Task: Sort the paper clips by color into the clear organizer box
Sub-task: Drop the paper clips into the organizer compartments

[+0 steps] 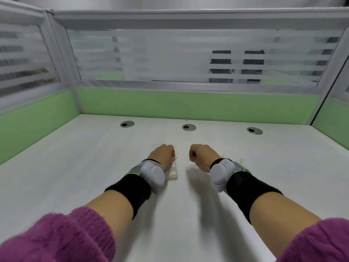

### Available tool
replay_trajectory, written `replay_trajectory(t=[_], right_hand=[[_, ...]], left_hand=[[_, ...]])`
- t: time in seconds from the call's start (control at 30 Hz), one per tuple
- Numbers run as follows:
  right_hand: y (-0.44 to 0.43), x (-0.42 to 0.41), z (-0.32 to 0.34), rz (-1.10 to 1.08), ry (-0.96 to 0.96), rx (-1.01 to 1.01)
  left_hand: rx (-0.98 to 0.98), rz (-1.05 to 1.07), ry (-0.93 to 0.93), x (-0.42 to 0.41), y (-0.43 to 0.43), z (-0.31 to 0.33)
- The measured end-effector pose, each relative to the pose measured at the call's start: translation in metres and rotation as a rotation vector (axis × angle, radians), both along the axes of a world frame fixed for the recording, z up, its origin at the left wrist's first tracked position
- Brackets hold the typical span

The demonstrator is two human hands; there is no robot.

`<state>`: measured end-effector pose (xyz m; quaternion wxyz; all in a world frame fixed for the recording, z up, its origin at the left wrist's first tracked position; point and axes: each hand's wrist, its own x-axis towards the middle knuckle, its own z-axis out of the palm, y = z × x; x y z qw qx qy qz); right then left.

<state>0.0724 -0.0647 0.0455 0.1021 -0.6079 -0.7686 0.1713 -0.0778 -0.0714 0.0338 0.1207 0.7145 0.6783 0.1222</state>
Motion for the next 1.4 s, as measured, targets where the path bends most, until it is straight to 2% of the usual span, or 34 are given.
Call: replay_trajectory(t=[0.47,0.9,1.4], right_hand=[[0.002,-0.023,-0.007,0.043,-0.046,-0.019],[-0.001,-0.072,-0.003,0.119,-0.027,0.001],[0.000,-0.084,-0.008,0.110,-0.032,-0.014]], left_hand=[[-0.063,0.051,-0.033,-0.026,-0.003,-0.008],[-0.005,0.083,-0.092,-0.048,-0.011,-0.001],[-0.001,0.089,-0.091,-0.058,-0.015,-0.003]])
